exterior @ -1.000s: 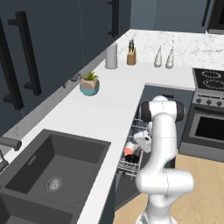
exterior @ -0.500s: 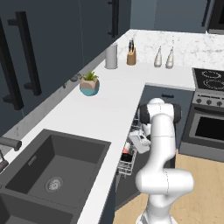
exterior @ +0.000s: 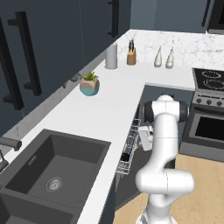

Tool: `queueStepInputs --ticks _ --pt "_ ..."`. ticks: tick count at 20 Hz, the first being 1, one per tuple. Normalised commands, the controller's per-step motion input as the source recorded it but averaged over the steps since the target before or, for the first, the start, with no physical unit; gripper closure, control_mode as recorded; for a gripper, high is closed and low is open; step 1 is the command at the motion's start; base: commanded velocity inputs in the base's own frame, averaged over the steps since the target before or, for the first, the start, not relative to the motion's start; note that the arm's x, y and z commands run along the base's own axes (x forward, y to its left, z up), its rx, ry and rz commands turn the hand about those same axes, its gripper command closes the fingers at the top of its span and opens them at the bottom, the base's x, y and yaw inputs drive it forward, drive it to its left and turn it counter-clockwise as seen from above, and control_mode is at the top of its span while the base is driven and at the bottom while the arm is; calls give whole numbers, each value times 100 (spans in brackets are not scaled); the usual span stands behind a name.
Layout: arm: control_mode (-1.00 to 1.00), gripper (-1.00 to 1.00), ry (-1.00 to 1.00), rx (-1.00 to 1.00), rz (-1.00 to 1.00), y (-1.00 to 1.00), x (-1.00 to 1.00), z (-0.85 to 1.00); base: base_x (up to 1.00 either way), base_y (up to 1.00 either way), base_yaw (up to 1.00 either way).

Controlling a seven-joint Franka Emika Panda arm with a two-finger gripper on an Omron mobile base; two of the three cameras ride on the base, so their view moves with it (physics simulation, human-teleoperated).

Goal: Pick up the cup and bowl from the counter, place them in the dishwasher, and close the dishwasher door.

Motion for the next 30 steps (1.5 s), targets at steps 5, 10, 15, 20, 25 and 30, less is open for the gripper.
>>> queueStepInputs --ticks 5,10,15,20,25,30 --pt "-100 -100 0 0 -13 -73 -68 100 0 0 0" --pt "-100 -100 0 -1 -5 -61 -64 100 0 0 0" --pt "-100 -100 0 -3 -1 -83 -51 56 0 0 0" --pt "-100 -100 7 7 0 -100 -49 2 0 0 0" --pt "-100 -100 6 24 0 -100 -48 -9 0 0 0" --pt "-100 -100 4 29 0 -100 -22 -49 0 0 0"
